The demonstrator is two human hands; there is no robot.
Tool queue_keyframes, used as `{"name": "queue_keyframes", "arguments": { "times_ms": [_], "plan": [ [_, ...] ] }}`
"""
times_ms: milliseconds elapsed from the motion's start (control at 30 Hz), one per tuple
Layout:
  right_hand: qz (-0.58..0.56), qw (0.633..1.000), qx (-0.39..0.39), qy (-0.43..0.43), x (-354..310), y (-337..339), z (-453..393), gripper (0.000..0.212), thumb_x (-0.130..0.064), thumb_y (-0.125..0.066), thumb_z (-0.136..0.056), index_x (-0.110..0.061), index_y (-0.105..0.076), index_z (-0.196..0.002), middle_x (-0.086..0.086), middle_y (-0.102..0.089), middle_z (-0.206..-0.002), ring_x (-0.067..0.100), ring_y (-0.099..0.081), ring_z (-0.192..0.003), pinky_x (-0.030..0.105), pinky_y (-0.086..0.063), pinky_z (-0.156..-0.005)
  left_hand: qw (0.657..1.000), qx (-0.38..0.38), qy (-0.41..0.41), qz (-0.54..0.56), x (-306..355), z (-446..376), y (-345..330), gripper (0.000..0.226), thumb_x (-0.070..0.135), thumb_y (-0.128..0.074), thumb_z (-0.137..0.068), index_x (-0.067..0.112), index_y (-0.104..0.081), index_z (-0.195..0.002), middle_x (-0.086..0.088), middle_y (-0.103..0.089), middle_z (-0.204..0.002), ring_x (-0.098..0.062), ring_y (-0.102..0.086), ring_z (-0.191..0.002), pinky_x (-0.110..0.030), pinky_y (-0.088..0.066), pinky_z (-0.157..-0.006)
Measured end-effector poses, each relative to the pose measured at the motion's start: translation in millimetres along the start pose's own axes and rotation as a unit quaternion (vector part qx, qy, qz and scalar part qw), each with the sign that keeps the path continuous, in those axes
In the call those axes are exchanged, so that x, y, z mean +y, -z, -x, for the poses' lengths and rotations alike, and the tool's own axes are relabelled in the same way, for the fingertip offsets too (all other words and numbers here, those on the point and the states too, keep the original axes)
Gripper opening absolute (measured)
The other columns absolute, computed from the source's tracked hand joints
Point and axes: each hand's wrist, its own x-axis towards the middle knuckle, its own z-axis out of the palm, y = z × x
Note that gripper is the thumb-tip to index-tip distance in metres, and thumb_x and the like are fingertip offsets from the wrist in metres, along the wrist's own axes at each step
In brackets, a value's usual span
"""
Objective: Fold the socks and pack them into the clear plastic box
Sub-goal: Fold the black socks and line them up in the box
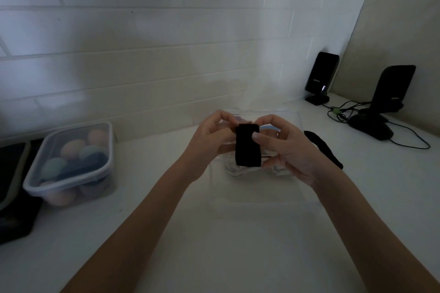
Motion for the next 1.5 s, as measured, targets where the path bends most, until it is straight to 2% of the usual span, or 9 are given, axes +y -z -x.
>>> {"name": "queue_keyframes", "arguments": {
  "times_ms": [100, 300, 500, 633, 867, 967, 1100, 1367, 1500],
  "plan": [
    [0.004, 1.000, -0.002, 0.005, -1, -1, 1, 0.011, -0.008, -0.059, -0.087, -0.017, -0.055, -0.092, 0.002, -0.069, -0.078, 0.016, -0.068, -0.069, 0.029, -0.056, -0.048, 1.000, 0.008, 0.010, -0.019, -1, 0, 0, 0.025, 0.002, -0.059, -0.085, 0.012, -0.058, -0.108, 0.001, -0.073, -0.093, -0.011, -0.070, -0.083, -0.023, -0.057, -0.071],
    [0.034, 0.999, 0.018, 0.015, 1, -5, 1, 0.005, -0.011, -0.057, -0.089, -0.016, -0.054, -0.090, -0.002, -0.069, -0.076, 0.014, -0.068, -0.069, 0.030, -0.056, -0.048, 0.997, 0.049, -0.016, -0.064, -2, 1, -1, 0.016, 0.001, -0.061, -0.084, 0.013, -0.070, -0.089, 0.009, -0.074, -0.069, -0.006, -0.070, -0.073, -0.020, -0.057, -0.067],
    [0.058, 0.997, 0.045, 0.015, 4, -11, 1, 0.005, -0.011, -0.057, -0.090, -0.011, -0.052, -0.091, 0.014, -0.063, -0.085, 0.022, -0.068, -0.072, 0.038, -0.058, -0.056, 0.984, 0.109, -0.073, -0.119, -2, 6, -7, 0.017, 0.000, -0.069, -0.078, 0.009, -0.073, -0.092, 0.007, -0.074, -0.076, -0.013, -0.071, -0.078, -0.027, -0.058, -0.078],
    [0.079, 0.994, 0.073, 0.021, 5, -18, 4, 0.006, -0.009, -0.058, -0.090, -0.011, -0.052, -0.090, 0.014, -0.066, -0.083, 0.021, -0.069, -0.071, 0.033, -0.058, -0.063, 0.978, 0.134, -0.084, -0.135, 0, 15, -9, 0.019, 0.003, -0.074, -0.073, 0.015, -0.075, -0.088, 0.012, -0.073, -0.077, -0.007, -0.071, -0.076, -0.019, -0.056, -0.073],
    [0.262, 0.957, 0.121, -0.031, 15, -32, 22, 0.016, -0.013, -0.065, -0.084, -0.012, -0.049, -0.087, 0.012, -0.068, -0.070, 0.022, -0.068, -0.064, 0.036, -0.060, -0.060, 0.902, 0.218, -0.137, -0.347, -14, 46, 0, 0.005, 0.028, -0.064, -0.084, 0.024, -0.066, -0.081, 0.013, -0.060, -0.069, -0.009, -0.052, -0.060, -0.012, -0.038, -0.054],
    [0.326, 0.936, 0.127, -0.042, 18, -42, 25, 0.019, -0.010, -0.066, -0.084, -0.011, -0.048, -0.080, 0.011, -0.067, -0.070, 0.018, -0.069, -0.061, 0.033, -0.060, -0.054, 0.912, 0.209, -0.080, -0.343, -21, 52, 2, 0.004, 0.022, -0.063, -0.084, 0.022, -0.061, -0.081, 0.007, -0.051, -0.061, -0.007, -0.045, -0.051, -0.010, -0.036, -0.050],
    [0.323, 0.935, 0.121, -0.086, 27, -52, 20, 0.023, -0.007, -0.067, -0.082, -0.017, -0.048, -0.073, 0.019, -0.069, -0.086, 0.028, -0.071, -0.073, 0.046, -0.061, -0.064, 0.941, 0.179, -0.014, -0.288, -22, 53, 4, 0.012, 0.009, -0.065, -0.080, 0.019, -0.064, -0.087, 0.002, -0.051, -0.061, -0.004, -0.045, -0.049, -0.012, -0.041, -0.049],
    [0.376, 0.912, 0.070, -0.147, 27, -58, 19, 0.006, -0.014, -0.069, -0.082, -0.015, -0.066, -0.087, 0.014, -0.071, -0.097, 0.023, -0.070, -0.083, 0.031, -0.060, -0.071, 0.938, 0.170, -0.018, -0.302, -20, 55, 3, 0.018, -0.003, -0.060, -0.073, 0.015, -0.066, -0.074, 0.002, -0.047, -0.055, -0.002, -0.044, -0.048, -0.007, -0.036, -0.046],
    [0.429, 0.893, 0.014, -0.137, 23, -55, 25, 0.028, -0.021, -0.074, -0.076, -0.017, -0.070, -0.104, 0.008, -0.073, -0.101, 0.018, -0.069, -0.087, 0.027, -0.055, -0.076, 0.932, 0.169, -0.033, -0.319, -19, 56, 1, 0.019, -0.004, -0.058, -0.072, 0.014, -0.065, -0.070, 0.003, -0.045, -0.051, -0.003, -0.041, -0.045, -0.008, -0.034, -0.045]
  ]
}}
